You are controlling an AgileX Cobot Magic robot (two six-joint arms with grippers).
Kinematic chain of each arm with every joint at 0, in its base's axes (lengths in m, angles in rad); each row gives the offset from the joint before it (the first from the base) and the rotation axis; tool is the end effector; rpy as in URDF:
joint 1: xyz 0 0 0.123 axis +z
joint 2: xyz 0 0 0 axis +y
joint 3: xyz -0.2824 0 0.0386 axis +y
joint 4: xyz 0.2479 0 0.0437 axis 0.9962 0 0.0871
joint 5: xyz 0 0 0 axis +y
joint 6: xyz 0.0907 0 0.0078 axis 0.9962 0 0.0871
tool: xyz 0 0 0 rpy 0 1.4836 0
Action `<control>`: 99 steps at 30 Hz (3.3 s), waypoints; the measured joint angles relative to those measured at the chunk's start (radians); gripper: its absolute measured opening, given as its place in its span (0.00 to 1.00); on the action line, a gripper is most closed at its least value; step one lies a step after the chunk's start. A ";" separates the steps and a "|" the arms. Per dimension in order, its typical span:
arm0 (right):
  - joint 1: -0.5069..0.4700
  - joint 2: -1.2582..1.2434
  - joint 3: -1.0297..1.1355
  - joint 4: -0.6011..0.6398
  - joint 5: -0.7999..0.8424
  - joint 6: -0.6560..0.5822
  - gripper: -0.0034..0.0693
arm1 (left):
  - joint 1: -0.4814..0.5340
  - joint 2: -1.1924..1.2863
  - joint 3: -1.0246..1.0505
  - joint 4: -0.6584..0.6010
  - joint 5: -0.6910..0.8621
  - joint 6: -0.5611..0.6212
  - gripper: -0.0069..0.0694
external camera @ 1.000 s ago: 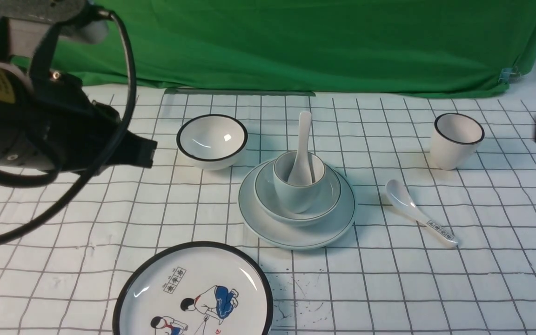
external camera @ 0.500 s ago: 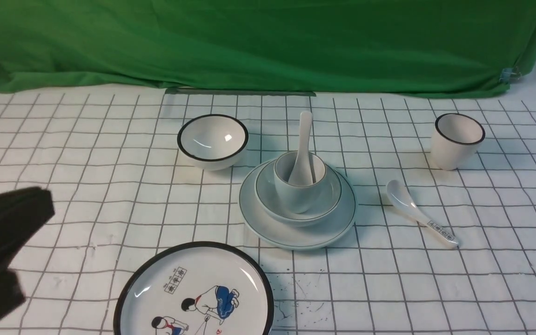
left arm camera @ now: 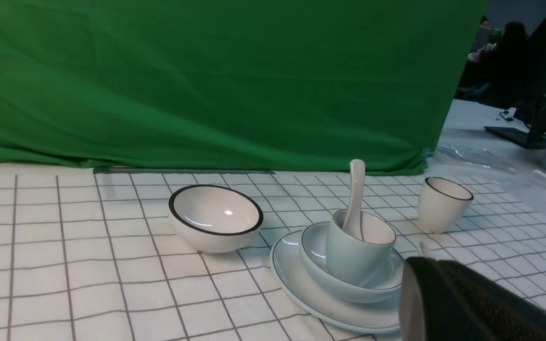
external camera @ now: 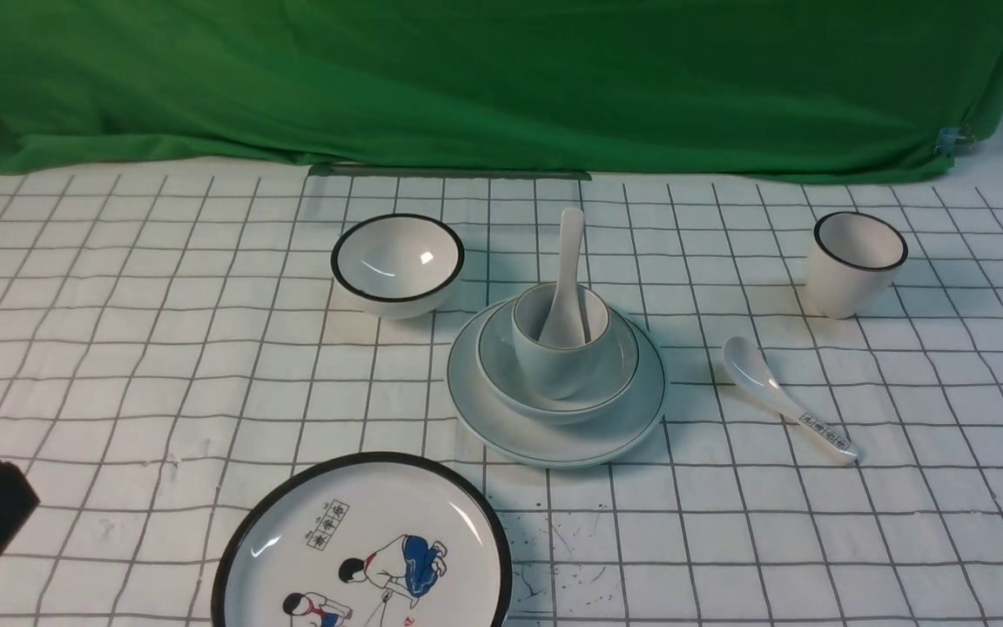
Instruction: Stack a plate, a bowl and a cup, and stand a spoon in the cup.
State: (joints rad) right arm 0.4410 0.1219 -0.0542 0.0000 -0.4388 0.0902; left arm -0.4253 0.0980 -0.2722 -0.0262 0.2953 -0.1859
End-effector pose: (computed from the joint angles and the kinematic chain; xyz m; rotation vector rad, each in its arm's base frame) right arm 0.0510 0.0241 0.2626 -0.1962 1.1073 0.4748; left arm 0.0455 -0.0214 0.2718 0.1800 1.6173 -0.4980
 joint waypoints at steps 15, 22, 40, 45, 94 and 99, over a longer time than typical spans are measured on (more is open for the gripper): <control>0.000 0.000 0.000 0.000 0.000 0.000 0.32 | 0.153 -0.061 0.126 -0.153 -0.126 0.361 0.09; 0.000 0.000 0.000 0.000 0.000 0.000 0.35 | 0.318 -0.099 0.277 -0.097 -0.137 0.264 0.09; -0.001 0.000 0.000 0.000 0.000 0.000 0.37 | 0.337 -0.099 0.279 -0.127 -0.087 0.342 0.09; -0.001 0.000 0.000 0.000 0.000 0.000 0.37 | 0.394 -0.099 0.279 -0.128 -0.086 0.392 0.09; -0.436 -0.120 0.063 0.000 0.698 -0.268 0.37 | 0.432 -0.099 0.280 -0.135 -0.081 0.395 0.09; -0.439 -0.120 0.063 0.000 0.705 -0.243 0.37 | 0.432 -0.099 0.280 -0.135 -0.079 0.395 0.09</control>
State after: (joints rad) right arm 0.0021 0.0019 0.0088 0.0000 0.2658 -0.1525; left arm 0.0069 -0.0012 0.0073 -0.1608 0.2160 0.2096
